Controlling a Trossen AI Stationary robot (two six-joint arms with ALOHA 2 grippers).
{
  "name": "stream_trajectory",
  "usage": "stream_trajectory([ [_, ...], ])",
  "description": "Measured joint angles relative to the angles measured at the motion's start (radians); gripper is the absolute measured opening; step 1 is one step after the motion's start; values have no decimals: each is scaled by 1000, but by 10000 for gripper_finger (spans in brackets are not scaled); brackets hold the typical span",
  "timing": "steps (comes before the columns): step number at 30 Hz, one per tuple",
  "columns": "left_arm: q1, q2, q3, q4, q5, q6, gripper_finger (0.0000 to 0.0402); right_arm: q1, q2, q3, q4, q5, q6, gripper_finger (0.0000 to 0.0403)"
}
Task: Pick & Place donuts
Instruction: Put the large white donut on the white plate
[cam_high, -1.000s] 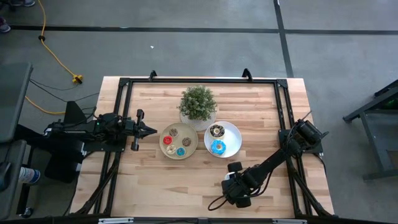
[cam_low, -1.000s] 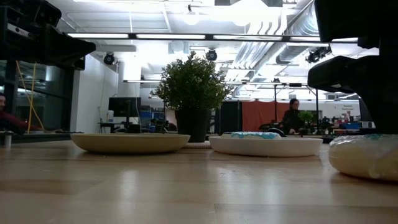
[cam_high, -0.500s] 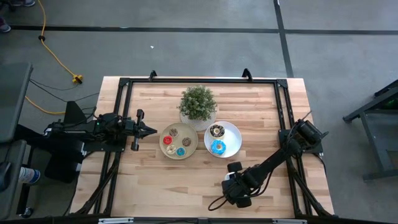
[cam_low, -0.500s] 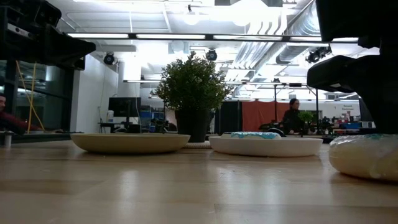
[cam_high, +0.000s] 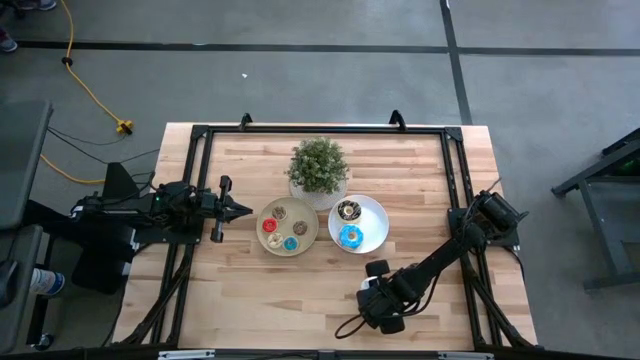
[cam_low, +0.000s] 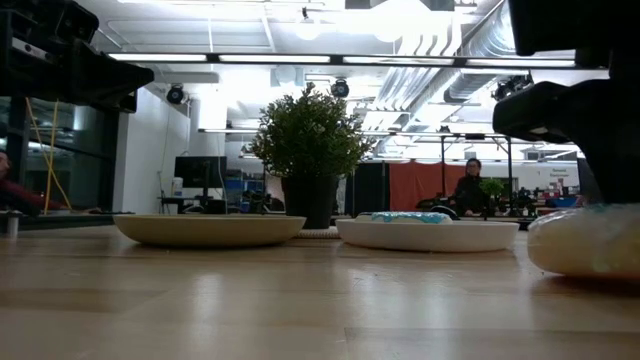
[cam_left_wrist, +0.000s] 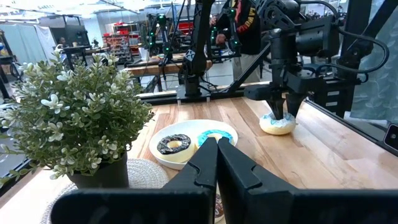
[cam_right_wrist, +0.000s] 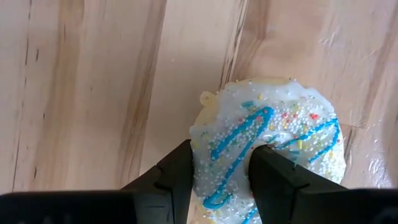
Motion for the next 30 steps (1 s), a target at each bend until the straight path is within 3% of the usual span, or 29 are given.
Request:
stream_trajectory([
  [19,0,0,0,0,0,0,1,-10,-161,0,-32,32,-5,133],
  [30,0,0,0,0,0,0,1,-107,-257,-1,-157,38,-4,133],
])
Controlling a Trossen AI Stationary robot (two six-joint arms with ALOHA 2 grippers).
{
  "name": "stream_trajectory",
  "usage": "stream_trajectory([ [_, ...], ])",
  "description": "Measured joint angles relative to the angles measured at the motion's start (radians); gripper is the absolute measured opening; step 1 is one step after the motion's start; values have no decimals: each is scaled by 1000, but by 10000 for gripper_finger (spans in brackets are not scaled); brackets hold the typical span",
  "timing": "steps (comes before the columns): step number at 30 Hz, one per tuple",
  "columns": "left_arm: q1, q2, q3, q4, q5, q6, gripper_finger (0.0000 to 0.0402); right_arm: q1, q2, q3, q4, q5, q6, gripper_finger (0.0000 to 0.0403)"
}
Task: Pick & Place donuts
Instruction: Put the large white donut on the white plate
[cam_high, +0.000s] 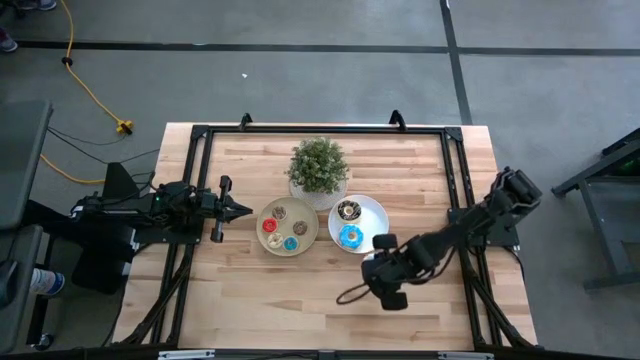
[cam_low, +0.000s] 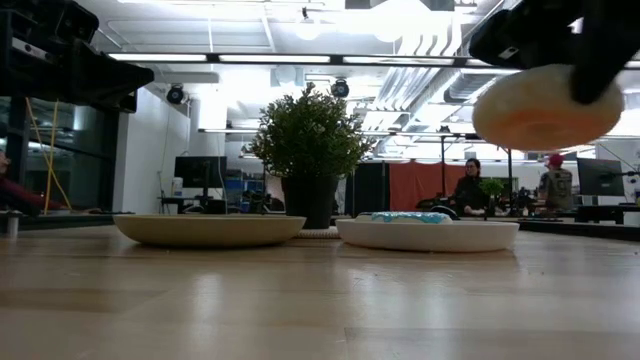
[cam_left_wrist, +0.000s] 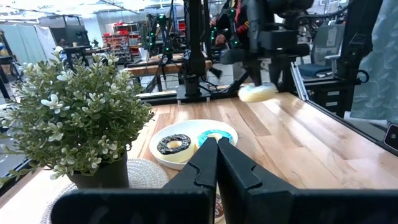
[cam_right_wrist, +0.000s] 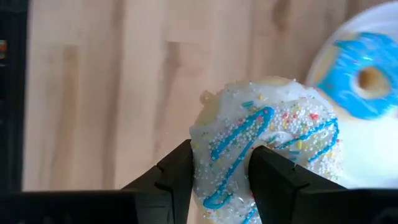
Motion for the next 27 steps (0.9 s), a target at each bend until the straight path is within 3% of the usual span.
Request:
stream_trajectory([
  [10,0,0,0,0,0,0,1,-134,-33,0,-140,18,-3,133],
  [27,0,0,0,0,0,0,1,-340,-30,0,-165,78,2,133],
])
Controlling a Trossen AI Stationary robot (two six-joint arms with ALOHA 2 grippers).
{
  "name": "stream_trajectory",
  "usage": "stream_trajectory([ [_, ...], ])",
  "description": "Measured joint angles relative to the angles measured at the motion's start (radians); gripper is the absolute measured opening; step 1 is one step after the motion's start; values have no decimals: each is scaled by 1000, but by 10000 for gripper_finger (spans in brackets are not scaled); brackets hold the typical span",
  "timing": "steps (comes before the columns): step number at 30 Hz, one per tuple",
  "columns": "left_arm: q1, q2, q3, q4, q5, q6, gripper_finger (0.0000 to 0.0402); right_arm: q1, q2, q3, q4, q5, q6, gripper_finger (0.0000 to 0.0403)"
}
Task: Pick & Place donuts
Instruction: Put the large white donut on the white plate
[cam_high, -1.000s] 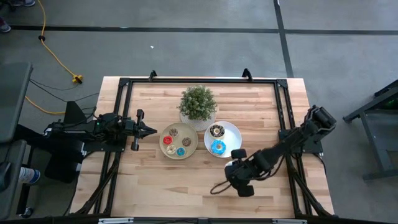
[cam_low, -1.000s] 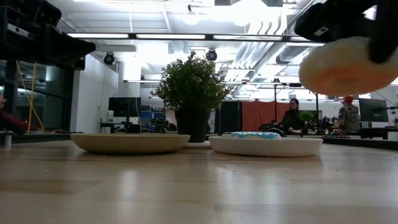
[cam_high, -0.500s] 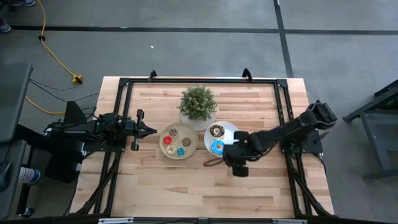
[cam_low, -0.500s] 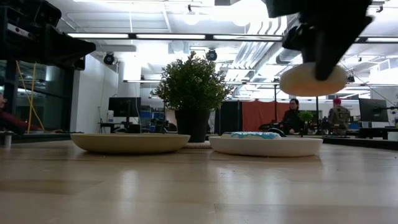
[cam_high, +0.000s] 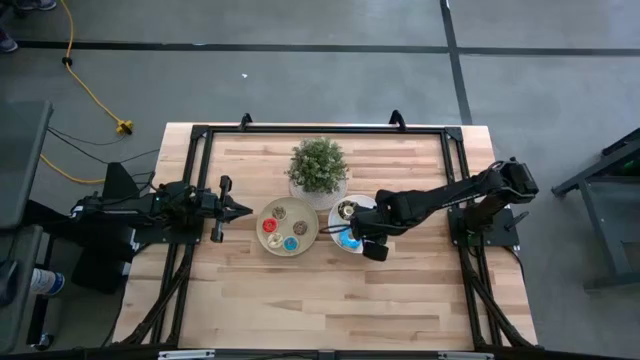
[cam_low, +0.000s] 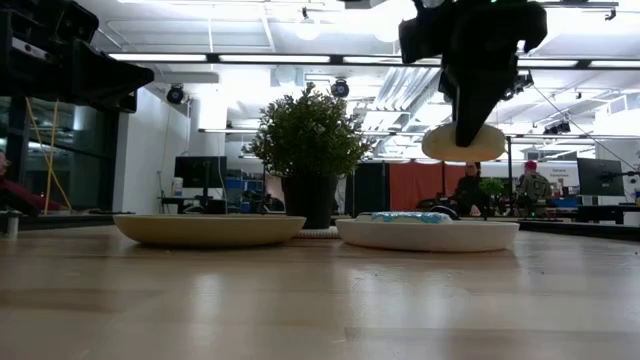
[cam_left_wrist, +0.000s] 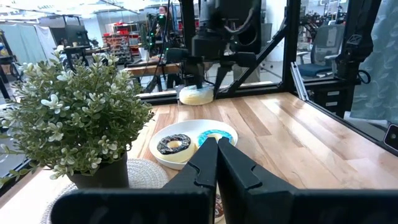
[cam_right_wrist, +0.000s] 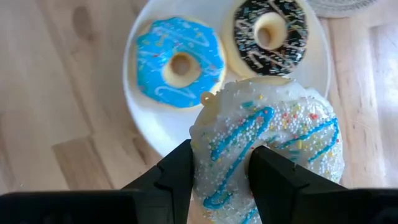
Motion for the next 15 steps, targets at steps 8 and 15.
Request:
stream_trajectory([
  [8,0,0,0,0,0,0,1,-60,43,0,1,-12,1,133],
  [15,0,0,0,0,0,0,1,-89,74,0,8,-12,-38,133],
])
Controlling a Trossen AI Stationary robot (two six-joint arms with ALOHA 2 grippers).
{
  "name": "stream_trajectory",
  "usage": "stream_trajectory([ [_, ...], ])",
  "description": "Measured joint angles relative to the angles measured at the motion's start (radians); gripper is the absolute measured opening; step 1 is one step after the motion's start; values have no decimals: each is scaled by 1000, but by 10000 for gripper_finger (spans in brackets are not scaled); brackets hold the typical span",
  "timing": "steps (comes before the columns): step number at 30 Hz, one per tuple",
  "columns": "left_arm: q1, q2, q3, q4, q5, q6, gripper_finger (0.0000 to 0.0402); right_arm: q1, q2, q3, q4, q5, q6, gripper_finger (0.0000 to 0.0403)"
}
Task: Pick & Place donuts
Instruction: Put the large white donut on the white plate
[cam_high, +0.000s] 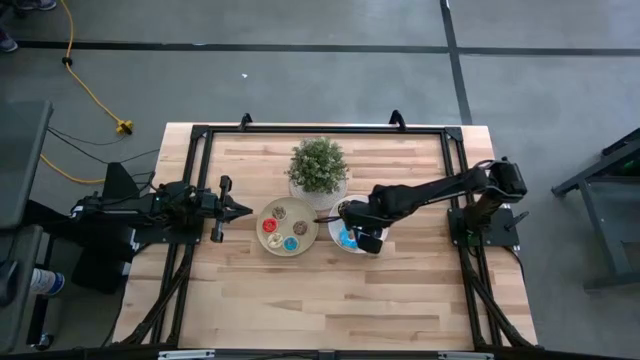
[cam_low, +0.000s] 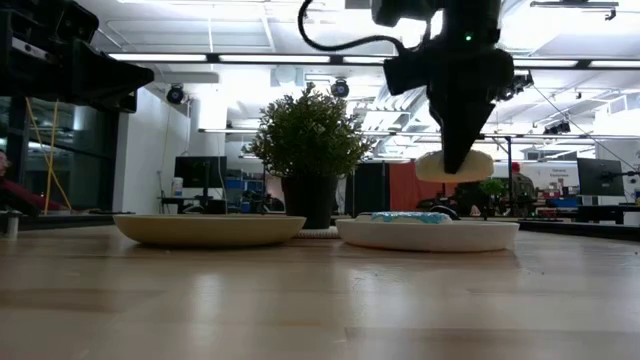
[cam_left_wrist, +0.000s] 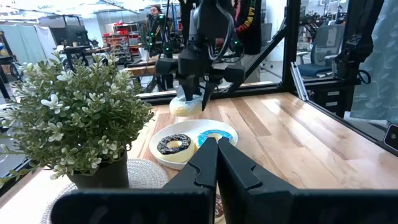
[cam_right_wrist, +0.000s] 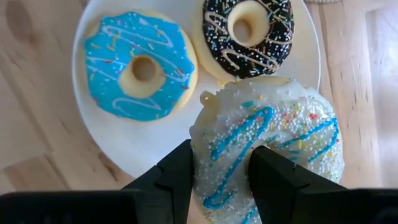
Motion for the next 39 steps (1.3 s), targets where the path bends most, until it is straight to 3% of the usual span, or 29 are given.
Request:
stream_trajectory([
  [12,0,0,0,0,0,0,1,-14,43,0,9,14,-203,133],
  [24,0,0,0,0,0,0,1,-27,45,-12,-32,61,-264,133],
  [31,0,0,0,0,0,0,1,3,45,-99,56,48,-336,133],
  [39,0,0,0,0,0,0,1,23,44,-150,129,57,-302,133],
])
